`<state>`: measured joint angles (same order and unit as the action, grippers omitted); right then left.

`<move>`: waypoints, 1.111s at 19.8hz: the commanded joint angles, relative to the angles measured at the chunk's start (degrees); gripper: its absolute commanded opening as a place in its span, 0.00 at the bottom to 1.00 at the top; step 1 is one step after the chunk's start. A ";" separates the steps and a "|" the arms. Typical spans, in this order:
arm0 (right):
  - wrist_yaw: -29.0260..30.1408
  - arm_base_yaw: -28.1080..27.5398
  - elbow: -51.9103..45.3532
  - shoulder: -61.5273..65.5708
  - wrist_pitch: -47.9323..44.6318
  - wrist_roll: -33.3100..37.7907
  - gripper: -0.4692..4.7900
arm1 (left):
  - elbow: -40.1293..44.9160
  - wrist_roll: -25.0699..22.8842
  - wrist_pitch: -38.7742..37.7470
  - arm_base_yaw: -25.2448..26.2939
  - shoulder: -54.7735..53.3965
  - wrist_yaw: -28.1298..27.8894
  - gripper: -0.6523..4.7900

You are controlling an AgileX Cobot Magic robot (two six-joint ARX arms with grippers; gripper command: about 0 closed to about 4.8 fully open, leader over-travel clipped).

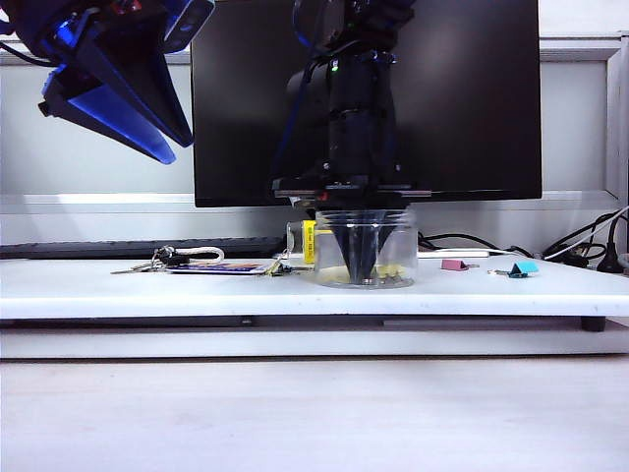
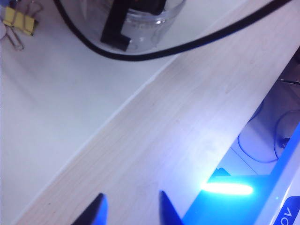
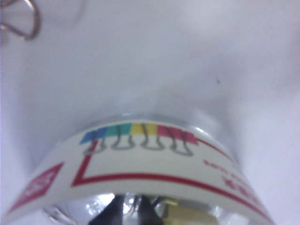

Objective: Take the clips out of the round transparent plastic box and place them on the table.

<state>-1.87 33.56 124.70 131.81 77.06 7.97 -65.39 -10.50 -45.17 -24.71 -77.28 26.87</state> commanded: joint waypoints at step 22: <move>-9.79 -5.27 -0.24 -11.72 1.99 -3.48 0.09 | 0.02 -0.20 -0.09 0.00 0.28 0.44 0.40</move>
<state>-12.16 29.67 124.64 120.03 78.85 4.58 -65.39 -10.52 -45.19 -24.71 -77.28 26.89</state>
